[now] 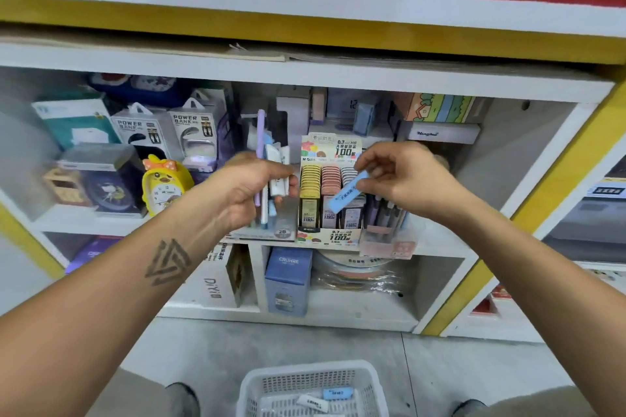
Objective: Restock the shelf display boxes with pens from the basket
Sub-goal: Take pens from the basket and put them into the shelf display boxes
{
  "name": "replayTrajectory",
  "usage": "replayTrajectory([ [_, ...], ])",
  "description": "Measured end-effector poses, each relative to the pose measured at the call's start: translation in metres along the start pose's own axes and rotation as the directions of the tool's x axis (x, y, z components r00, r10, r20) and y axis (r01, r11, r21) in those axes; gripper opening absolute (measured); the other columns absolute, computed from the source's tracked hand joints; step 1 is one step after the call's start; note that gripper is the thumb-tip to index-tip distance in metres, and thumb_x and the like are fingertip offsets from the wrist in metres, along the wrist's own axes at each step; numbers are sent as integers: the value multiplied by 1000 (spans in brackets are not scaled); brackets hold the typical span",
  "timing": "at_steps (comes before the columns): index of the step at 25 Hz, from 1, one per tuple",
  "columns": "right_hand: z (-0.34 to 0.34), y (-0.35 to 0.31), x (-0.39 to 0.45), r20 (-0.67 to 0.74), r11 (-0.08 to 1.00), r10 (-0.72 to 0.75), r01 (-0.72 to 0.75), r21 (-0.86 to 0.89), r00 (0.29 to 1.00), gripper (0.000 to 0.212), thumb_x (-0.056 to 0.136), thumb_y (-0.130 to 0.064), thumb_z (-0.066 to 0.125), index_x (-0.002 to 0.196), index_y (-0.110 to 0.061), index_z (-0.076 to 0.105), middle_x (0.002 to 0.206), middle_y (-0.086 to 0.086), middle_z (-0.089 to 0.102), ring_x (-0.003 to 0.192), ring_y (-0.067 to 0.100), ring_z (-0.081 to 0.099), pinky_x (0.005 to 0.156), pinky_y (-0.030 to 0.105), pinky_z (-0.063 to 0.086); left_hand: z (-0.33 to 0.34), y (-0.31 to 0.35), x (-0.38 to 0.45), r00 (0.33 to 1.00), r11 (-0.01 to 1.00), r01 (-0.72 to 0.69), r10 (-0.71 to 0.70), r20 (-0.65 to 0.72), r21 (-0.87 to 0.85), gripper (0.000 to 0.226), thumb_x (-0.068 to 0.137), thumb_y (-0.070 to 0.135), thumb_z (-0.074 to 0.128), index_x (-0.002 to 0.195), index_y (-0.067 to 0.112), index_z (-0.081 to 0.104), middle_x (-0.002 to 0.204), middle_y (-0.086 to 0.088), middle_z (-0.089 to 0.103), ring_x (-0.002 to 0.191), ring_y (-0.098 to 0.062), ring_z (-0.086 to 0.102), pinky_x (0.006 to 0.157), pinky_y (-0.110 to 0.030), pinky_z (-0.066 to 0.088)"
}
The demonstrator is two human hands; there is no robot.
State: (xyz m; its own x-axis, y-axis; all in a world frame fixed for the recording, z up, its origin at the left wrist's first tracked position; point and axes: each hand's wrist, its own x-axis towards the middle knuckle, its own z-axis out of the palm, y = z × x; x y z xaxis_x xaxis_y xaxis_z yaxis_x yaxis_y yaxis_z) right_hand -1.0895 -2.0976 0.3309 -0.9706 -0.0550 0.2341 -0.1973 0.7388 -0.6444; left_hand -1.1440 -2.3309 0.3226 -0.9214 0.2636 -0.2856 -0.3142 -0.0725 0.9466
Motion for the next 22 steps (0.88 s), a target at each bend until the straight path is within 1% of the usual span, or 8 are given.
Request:
replayTrajectory([
  [2, 10, -6, 5, 5, 997, -38, 38, -61, 999, 20, 82, -16, 81, 88, -30, 69, 84, -6, 69, 80, 9, 66, 77, 30, 57, -14, 0, -1, 1000, 1000, 17, -17, -8, 10, 11, 92, 0, 60, 103, 2, 57, 70, -12, 67, 57, -21, 66, 41, -21, 42],
  [4, 19, -9, 9, 8, 996, -47, 47, -69, 999, 20, 85, -18, 79, 90, -35, 70, 86, -9, 71, 81, 7, 67, 79, 32, 58, -25, 0, -2, 1000, 999, 28, -28, -12, 19, 14, 93, 1, 59, 107, 2, 56, 73, -13, 65, 58, -21, 65, 40, -21, 41],
  [7, 40, -18, 17, 9, 997, -69, 69, -34, 998, 23, 90, -14, 73, 104, -32, 72, 91, -11, 70, 84, 8, 67, 81, 32, 58, -44, 1, -3, 998, 999, 33, -31, -50, 34, 14, 93, 0, 59, 108, 1, 57, 76, -15, 65, 59, -21, 65, 39, -20, 41],
  [9, 59, -26, 25, -13, 994, -102, 102, -30, 995, 24, 89, -9, 71, 107, -26, 71, 90, -8, 70, 84, 8, 66, 84, 29, 57, -57, 1, -5, 997, 998, 33, -29, -78, 47, 10, 93, -1, 59, 102, 0, 58, 73, -15, 66, 60, -23, 65, 38, -21, 41],
  [12, 83, -37, 39, -21, 968, -169, 162, -191, 985, 18, 91, -12, 66, 106, -19, 72, 95, 0, 73, 89, 16, 67, 87, 35, 56, -73, 0, -8, 994, 997, 34, -27, -104, 70, 5, 91, -2, 61, 94, 1, 58, 71, -16, 67, 60, -25, 66, 39, -23, 41],
  [15, 93, -40, 55, -51, 927, -165, 137, -350, 985, 18, 94, -18, 59, 108, -23, 69, 101, 3, 72, 94, 26, 65, 84, 38, 56, -83, -4, -8, 993, 995, 48, -38, -110, 90, 5, 89, -2, 63, 89, 0, 59, 68, -15, 68, 59, -24, 66, 39, -23, 41],
  [19, 107, -38, 72, -51, 919, -180, 149, -365, 982, 13, 94, -14, 58, 105, -20, 63, 95, 8, 70, 88, 30, 64, 79, 43, 56, -90, -8, -1, 993, 994, 62, -53, -108, 87, 10, 89, -1, 64, 96, 0, 58, 69, -14, 68, 58, -23, 67, 40, -23, 41],
  [22, 116, -36, 83, -2, 909, -180, 166, -383, 984, 7, 92, -9, 60, 95, -16, 61, 88, 8, 68, 84, 31, 63, 76, 44, 56, -93, -11, 2, 993, 993, 80, -71, -98, 84, 7, 90, -1, 63, 95, 0, 58, 67, -13, 69, 58, -23, 66, 40, -23, 41],
])
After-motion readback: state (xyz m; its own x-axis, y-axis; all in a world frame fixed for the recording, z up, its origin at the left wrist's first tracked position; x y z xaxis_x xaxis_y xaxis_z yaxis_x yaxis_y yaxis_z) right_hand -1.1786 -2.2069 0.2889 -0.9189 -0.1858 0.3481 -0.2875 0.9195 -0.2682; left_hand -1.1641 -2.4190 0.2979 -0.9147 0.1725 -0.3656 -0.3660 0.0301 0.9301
